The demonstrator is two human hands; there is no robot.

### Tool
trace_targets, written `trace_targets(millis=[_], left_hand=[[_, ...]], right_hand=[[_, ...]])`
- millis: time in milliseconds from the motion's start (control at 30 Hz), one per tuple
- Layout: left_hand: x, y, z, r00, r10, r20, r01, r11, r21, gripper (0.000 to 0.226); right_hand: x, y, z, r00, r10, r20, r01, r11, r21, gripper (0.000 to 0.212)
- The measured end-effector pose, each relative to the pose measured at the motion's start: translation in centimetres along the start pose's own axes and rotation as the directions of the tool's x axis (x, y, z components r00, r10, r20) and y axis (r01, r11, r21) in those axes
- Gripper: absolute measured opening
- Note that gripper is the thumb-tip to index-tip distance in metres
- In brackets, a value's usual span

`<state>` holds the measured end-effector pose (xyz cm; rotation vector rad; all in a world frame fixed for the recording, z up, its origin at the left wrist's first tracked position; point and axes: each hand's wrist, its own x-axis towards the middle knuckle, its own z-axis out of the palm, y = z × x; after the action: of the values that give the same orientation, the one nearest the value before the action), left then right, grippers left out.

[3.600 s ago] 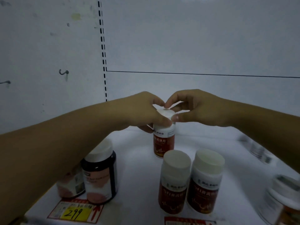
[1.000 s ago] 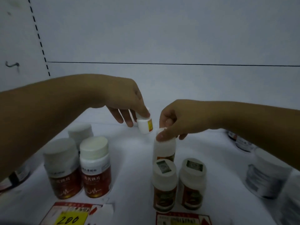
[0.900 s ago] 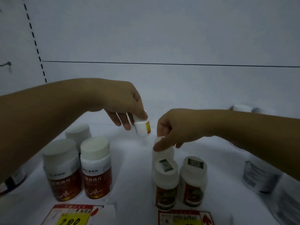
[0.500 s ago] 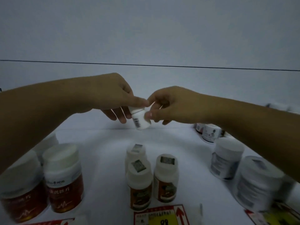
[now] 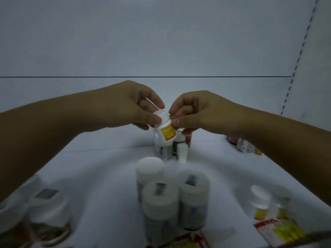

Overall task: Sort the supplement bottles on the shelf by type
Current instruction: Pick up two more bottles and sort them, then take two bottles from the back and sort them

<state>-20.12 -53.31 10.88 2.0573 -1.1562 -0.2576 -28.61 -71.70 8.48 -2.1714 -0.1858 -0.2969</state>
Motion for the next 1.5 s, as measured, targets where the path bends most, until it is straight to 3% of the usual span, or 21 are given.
trace_targets(millis=[100, 300, 467, 633, 900, 1000, 1100, 1200, 1333, 1500], left_hand=[[1.8, 2.4, 3.1, 0.998, 0.062, -0.001, -0.062, 0.998, -0.005, 0.024], [5.5, 5.8, 9.5, 0.995, 0.103, 0.001, -0.101, 0.978, 0.182, 0.021], [7.8, 6.3, 14.2, 0.99, 0.054, 0.129, -0.105, 0.897, 0.429, 0.021], [8.4, 4.9, 16.7, 0.962, -0.01, 0.272, -0.129, 0.862, 0.49, 0.02], [8.8, 4.8, 17.8, 0.902, -0.093, 0.422, -0.177, 0.811, 0.557, 0.034], [8.8, 5.2, 14.4, 0.934, -0.06, 0.353, -0.145, 0.838, 0.527, 0.03], [8.4, 4.0, 8.3, 0.997, 0.002, 0.075, -0.037, 0.88, 0.474, 0.024], [8.4, 0.9, 4.3, 0.987, -0.121, -0.105, 0.157, 0.852, 0.5, 0.022], [9.1, -3.0, 4.5, 0.964, -0.253, -0.077, 0.242, 0.729, 0.64, 0.039], [10.6, -5.2, 5.9, 0.959, -0.283, -0.03, 0.224, 0.685, 0.693, 0.058]], right_hand=[[-2.3, 1.5, -3.1, 1.0, -0.003, 0.003, 0.003, 0.999, -0.037, 0.02], [-6.5, 5.2, -8.2, 0.998, 0.064, 0.005, -0.063, 0.991, -0.114, 0.025], [-8.1, 9.3, -9.1, 0.976, 0.197, 0.093, -0.176, 0.965, -0.195, 0.019], [-8.9, 11.4, -8.2, 0.935, 0.283, 0.214, -0.263, 0.958, -0.115, 0.01], [-9.4, 12.3, -7.0, 0.908, 0.324, 0.265, -0.283, 0.942, -0.181, 0.011], [-9.1, 11.8, -7.9, 0.917, 0.326, 0.231, -0.285, 0.939, -0.191, 0.015], [-7.8, 11.2, -8.8, 0.962, 0.271, 0.036, -0.26, 0.949, -0.18, 0.015], [-4.5, 10.4, -7.4, 0.984, 0.172, -0.048, -0.178, 0.939, -0.293, 0.017], [0.9, 9.8, -3.6, 0.999, 0.011, 0.046, 0.02, 0.789, -0.614, 0.027], [4.6, 10.6, -0.7, 0.994, -0.032, 0.101, 0.098, 0.641, -0.762, 0.037]])
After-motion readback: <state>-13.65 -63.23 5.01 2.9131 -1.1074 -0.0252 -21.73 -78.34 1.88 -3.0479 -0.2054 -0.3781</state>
